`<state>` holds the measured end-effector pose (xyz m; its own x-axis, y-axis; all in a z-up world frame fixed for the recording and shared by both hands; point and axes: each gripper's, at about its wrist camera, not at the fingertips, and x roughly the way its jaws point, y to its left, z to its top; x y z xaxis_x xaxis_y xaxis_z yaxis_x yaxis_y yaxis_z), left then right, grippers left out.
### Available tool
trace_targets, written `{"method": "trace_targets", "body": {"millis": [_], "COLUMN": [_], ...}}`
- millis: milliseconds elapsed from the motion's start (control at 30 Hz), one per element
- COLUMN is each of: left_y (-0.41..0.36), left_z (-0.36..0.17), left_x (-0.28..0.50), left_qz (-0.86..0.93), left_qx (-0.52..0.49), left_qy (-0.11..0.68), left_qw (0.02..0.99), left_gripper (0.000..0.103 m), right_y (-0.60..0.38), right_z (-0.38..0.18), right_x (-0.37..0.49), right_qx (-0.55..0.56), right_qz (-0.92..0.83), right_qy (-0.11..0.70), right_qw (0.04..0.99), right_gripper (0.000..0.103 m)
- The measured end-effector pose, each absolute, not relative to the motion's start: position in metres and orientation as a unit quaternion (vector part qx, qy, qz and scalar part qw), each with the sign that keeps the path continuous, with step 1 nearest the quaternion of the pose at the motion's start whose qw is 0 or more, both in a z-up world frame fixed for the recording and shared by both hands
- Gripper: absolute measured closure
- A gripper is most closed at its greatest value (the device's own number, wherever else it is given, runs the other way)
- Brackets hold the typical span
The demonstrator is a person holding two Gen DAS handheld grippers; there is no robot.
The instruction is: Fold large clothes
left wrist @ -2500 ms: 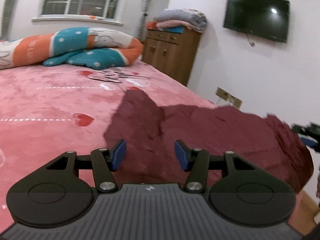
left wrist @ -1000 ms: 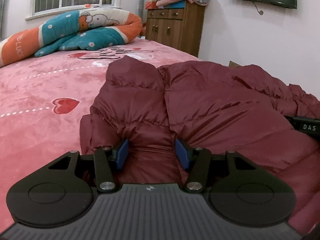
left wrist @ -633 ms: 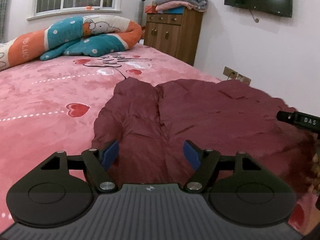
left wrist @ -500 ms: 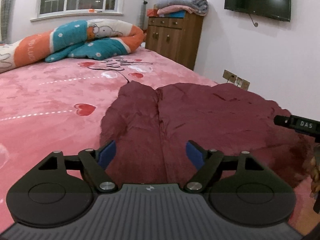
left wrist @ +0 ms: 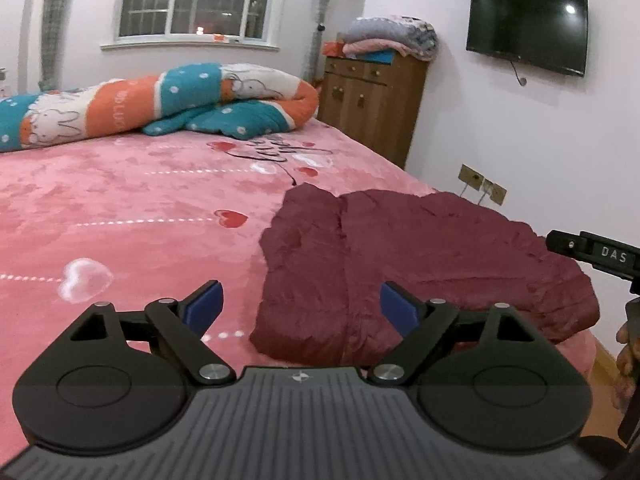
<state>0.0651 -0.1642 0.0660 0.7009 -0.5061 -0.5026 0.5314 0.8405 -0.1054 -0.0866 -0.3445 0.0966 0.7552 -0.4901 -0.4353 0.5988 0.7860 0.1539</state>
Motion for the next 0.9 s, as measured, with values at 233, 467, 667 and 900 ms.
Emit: {"method": "trace_targets", "body": {"millis": [233,467,667,900], "left_y": [-0.148,-0.148,-0.144,-0.142], "left_z": [0.089,0.102,0.109,0.107], "left_x": [0.042,0.025,0.017,0.021], "left_qz": [-0.282,-0.290,-0.293,-0.286], "left_qx": [0.015,0.006,0.002,-0.006], "left_qy": [0.248,0.227,0.212,0.209], "left_qw": [0.927,0.930,0.932,0.935], "left_gripper": [0.000,0.000,0.000,0.000], "right_y": [-0.319,-0.302,-0.294,-0.284], "right_z": [0.118,0.132,0.142,0.147], "right_x": [-0.106,-0.125,-0.136,-0.143], "right_qx": [0.132,0.120,0.119,0.118], "right_qz": [-0.287,-0.291,-0.294,-0.295], "right_qy": [0.173,0.161,0.147,0.144], "right_qw": [0.933,0.936,0.937,0.937], "right_gripper": [0.004,0.001,0.001,0.001]}}
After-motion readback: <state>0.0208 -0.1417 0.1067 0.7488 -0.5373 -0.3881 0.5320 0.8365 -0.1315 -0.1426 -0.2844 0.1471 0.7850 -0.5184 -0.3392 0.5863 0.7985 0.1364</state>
